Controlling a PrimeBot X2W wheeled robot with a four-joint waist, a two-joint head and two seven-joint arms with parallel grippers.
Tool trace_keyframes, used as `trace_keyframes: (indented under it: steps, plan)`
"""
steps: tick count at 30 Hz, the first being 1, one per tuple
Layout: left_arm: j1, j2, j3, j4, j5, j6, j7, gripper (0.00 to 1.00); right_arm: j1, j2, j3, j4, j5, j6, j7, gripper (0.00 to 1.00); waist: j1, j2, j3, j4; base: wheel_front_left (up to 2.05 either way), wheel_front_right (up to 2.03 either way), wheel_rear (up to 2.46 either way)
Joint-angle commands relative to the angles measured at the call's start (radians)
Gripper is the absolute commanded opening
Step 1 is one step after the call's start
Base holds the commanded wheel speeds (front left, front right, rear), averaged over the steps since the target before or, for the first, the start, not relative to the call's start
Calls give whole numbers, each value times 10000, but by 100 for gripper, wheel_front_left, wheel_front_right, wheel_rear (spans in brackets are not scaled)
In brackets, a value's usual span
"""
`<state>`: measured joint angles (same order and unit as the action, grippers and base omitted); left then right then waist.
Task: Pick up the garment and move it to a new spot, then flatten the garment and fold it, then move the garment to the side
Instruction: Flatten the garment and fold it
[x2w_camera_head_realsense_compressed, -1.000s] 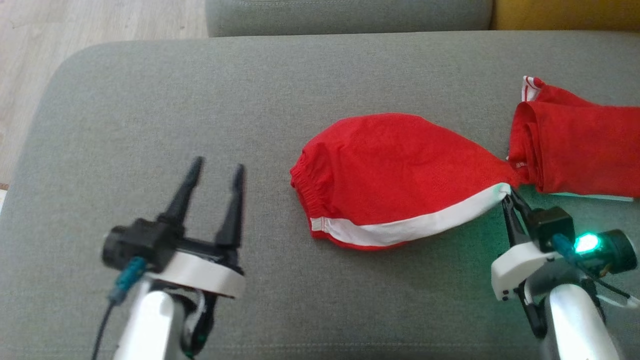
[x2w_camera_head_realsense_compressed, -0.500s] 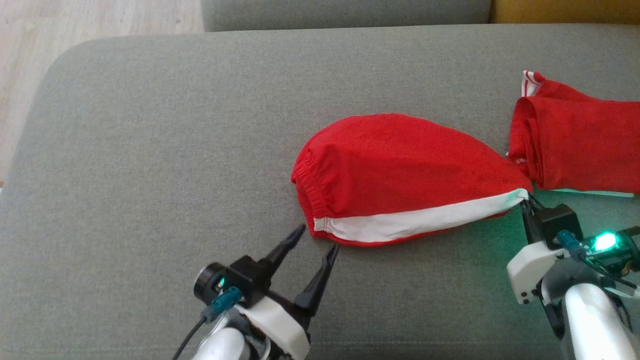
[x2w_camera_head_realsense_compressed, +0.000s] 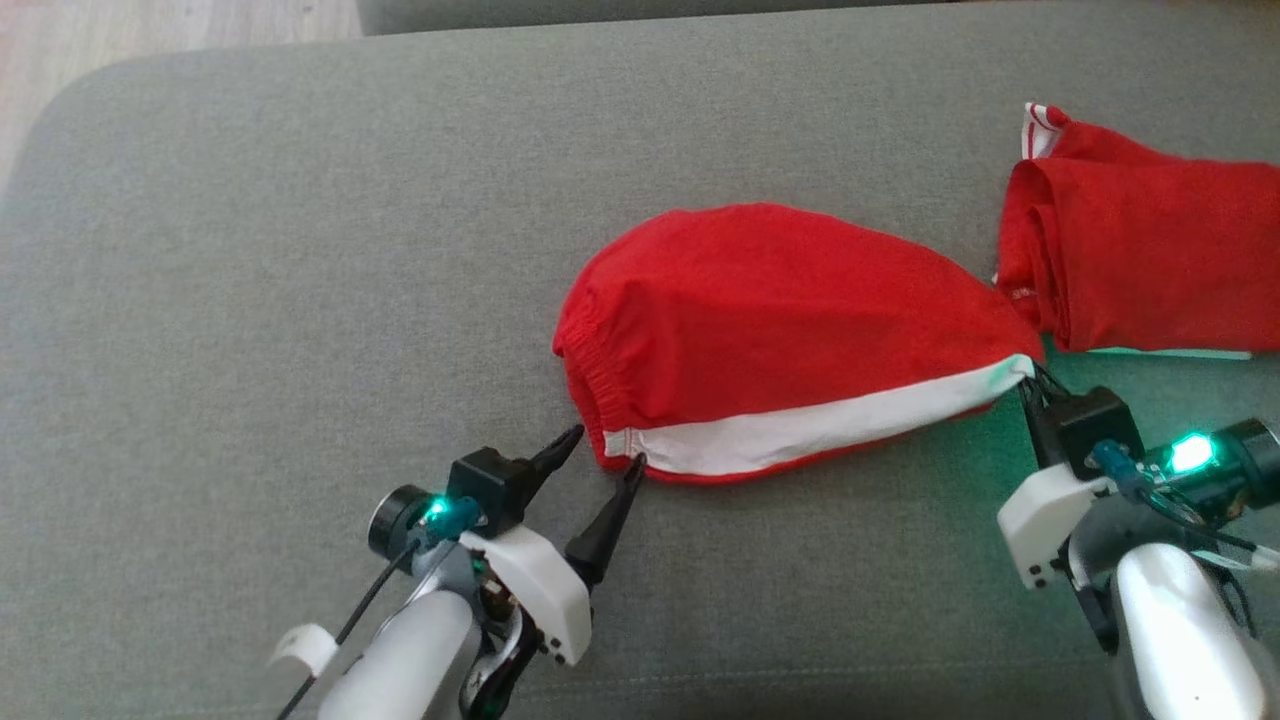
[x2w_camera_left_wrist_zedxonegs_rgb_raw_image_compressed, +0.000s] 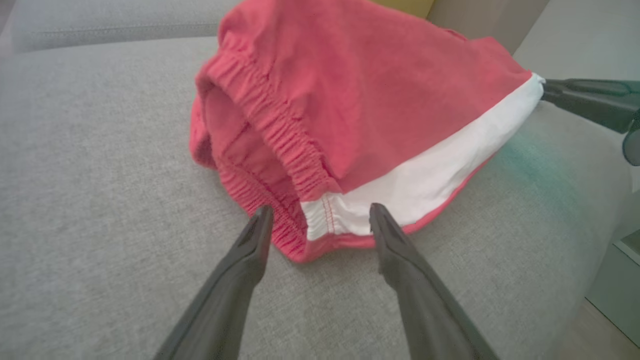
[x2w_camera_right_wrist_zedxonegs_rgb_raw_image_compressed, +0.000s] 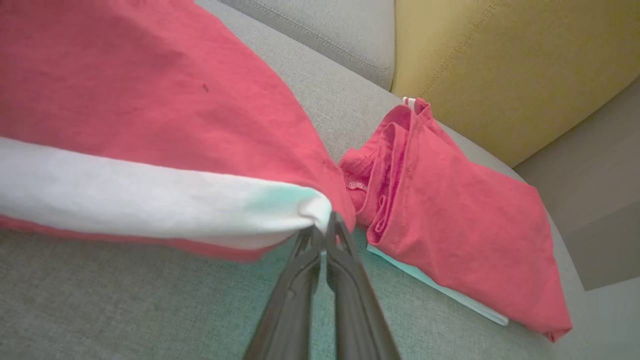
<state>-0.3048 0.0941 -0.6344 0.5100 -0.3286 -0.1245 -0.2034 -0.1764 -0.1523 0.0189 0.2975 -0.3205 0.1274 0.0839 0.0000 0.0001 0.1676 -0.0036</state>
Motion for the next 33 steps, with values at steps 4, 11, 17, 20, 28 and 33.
trace_keyframes:
  steps: [4,11,17,20,28,33]
  plan:
    - [-663,57,13,118,-282,-60,8,100,-437,-144,302,-419,129,33,23,0,0,-1,120,-128,0,0,0]
    - [-977,71,-266,545,-583,-60,-105,100,-528,-118,401,-477,187,33,39,0,0,-1,257,-195,0,0,0]
    - [-1255,101,-528,736,-868,-61,-226,25,-615,-110,478,-516,243,33,44,0,0,-1,381,-231,0,0,0]
    - [-1390,204,-779,722,-998,-61,-299,0,-662,-98,501,-542,266,33,57,0,0,-1,423,-245,0,0,0]
    - [-1665,559,-282,209,-1043,54,-551,0,-826,-342,588,-651,422,33,-153,0,0,-1,252,-81,0,0,0]
    - [-1768,883,537,-1068,-921,325,-579,0,-1295,-901,1228,-716,805,33,-127,0,0,-1,-85,67,0,0,0]
